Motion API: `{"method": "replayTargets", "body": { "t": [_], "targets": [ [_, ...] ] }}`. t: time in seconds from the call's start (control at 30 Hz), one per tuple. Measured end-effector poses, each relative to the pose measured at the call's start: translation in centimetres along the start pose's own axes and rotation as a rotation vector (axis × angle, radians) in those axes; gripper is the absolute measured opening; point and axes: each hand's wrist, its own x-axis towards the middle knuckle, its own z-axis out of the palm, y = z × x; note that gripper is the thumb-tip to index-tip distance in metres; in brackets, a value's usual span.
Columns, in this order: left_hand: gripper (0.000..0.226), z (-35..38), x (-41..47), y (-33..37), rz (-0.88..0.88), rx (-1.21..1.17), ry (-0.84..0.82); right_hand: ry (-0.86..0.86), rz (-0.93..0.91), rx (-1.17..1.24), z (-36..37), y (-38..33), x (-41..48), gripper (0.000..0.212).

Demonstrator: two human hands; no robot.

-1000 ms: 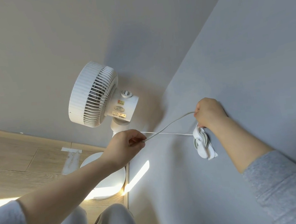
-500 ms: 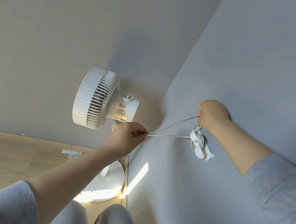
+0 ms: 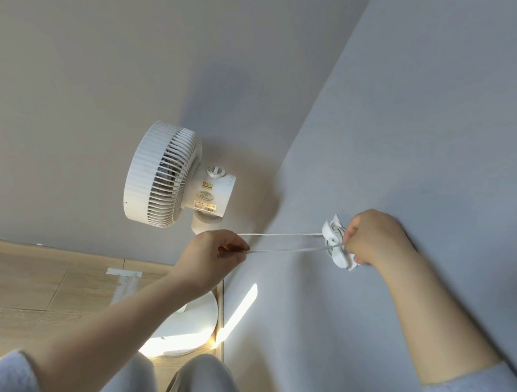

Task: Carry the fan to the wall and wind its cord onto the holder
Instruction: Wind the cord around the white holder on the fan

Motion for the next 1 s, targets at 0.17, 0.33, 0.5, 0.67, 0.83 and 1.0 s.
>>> {"method": "replayTargets", "body": {
  "t": [0.17,0.33,0.5,0.67,0.83,1.0],
  "targets": [
    [0.014,0.6,-2.0,0.9,0.014,0.031,-0.127,0.065,-0.060,-0.008,2.1,1.0,-2.5,0.025],
    [0.015,1.9,-3.5,1.7,0.023,0.065,-0.229,0.055,-0.017,0.005,4.4,1.9,-4.3,0.023],
    [0.016,2.8,-4.0,2.1,-0.034,0.039,-0.262,0.091,-0.039,0.146,5.9,2.7,-5.8,0.031],
    [0.021,3.3,-4.5,2.5,-0.065,0.107,-0.250,0.110,-0.077,0.254,7.8,2.9,-6.4,0.021],
    [0.020,3.6,-4.6,2.5,-0.120,0.148,-0.288,0.169,-0.094,0.363,9.8,2.7,-6.8,0.038],
    [0.017,4.5,-4.2,2.1,-0.268,0.050,-0.381,0.177,-0.118,0.481,12.1,2.7,-6.1,0.052]
  ]
}}
